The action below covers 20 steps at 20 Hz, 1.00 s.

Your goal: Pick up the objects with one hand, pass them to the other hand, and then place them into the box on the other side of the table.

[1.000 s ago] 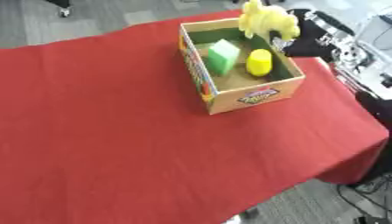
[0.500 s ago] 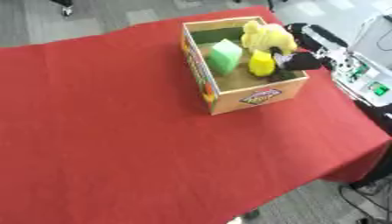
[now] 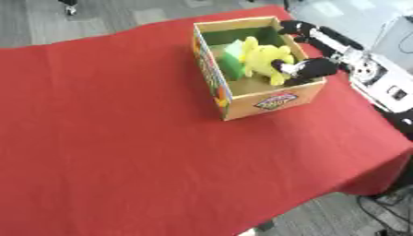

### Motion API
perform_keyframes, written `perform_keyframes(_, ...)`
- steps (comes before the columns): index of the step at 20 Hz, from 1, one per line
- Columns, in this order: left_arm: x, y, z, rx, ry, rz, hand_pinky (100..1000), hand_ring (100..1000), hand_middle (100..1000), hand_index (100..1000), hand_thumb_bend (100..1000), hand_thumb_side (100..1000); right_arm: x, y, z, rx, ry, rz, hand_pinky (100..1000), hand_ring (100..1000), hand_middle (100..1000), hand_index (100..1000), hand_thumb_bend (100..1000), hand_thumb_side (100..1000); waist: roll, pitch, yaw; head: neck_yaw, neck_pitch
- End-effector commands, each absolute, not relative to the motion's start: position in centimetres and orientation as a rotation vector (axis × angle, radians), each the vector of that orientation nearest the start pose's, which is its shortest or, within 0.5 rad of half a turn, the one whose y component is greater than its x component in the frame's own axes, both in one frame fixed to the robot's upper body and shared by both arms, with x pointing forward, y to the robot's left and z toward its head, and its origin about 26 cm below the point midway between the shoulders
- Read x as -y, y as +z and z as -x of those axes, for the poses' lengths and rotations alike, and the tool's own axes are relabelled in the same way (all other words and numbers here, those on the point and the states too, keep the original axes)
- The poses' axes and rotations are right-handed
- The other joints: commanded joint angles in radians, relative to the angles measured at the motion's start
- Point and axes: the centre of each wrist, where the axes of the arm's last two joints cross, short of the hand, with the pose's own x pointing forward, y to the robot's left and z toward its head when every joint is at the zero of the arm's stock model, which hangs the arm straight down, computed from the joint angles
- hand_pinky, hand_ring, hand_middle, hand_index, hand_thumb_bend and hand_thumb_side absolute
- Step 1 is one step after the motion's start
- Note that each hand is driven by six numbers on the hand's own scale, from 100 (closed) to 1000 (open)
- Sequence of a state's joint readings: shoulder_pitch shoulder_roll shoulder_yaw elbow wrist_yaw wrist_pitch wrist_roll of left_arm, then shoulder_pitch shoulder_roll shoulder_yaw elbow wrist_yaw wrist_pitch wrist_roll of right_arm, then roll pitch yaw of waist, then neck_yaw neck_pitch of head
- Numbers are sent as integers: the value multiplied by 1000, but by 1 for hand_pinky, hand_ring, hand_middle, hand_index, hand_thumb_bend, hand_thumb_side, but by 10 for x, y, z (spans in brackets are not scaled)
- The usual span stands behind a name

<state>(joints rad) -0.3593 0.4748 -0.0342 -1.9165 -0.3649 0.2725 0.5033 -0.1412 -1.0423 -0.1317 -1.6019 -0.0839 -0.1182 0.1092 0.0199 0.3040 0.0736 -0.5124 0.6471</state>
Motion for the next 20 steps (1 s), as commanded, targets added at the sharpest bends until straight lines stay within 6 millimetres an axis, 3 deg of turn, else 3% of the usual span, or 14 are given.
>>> perform_keyframes(1,-280,220,-313,2127,-97,-1078,762,698,644,828,658,524,467,255,-291,1774,869,814,960,1000,880,969,384,246,-3,-15,-4,2,-5)
perform_keyframes(3,-280,220,-313,2128,-93,-1082,763,698,644,829,658,524,465,258,-289,1807,809,799,954,1000,880,971,318,200,-2,-16,-7,14,-5)
perform_keyframes(4,-281,220,-313,2129,-90,-1086,762,698,644,828,658,523,464,261,-287,1838,757,792,942,1000,872,971,238,130,-1,-17,-9,29,-3)
perform_keyframes(6,-283,221,-312,2125,-73,-1101,762,697,643,828,656,522,455,271,-281,1945,624,769,931,1000,866,968,100,100,-1,-18,-15,75,-1)
perform_keyframes(9,-285,221,-311,2120,-44,-1116,762,697,641,827,655,522,439,282,-268,2106,416,748,918,1000,860,945,100,173,-1,-18,-23,133,-4)
perform_keyframes(10,-286,221,-311,2120,-34,-1120,761,696,640,827,653,521,431,285,-262,2160,350,737,912,1000,855,936,100,257,0,-18,-26,148,-6)
perform_keyframes(12,-287,221,-310,2118,-9,-1129,759,694,638,825,651,520,417,284,-250,2248,232,700,907,1000,855,930,100,360,0,-19,-31,174,-10)
perform_keyframes(14,-289,220,-310,2113,21,-1137,756,690,633,822,647,518,415,278,-245,2301,139,653,900,1000,841,917,100,391,0,-20,-34,192,-12)
perform_keyframes(20,-297,214,-309,2077,178,-1131,731,671,618,813,617,519,420,230,-235,2420,52,471,888,983,802,891,100,249,9,-29,-38,282,-29)
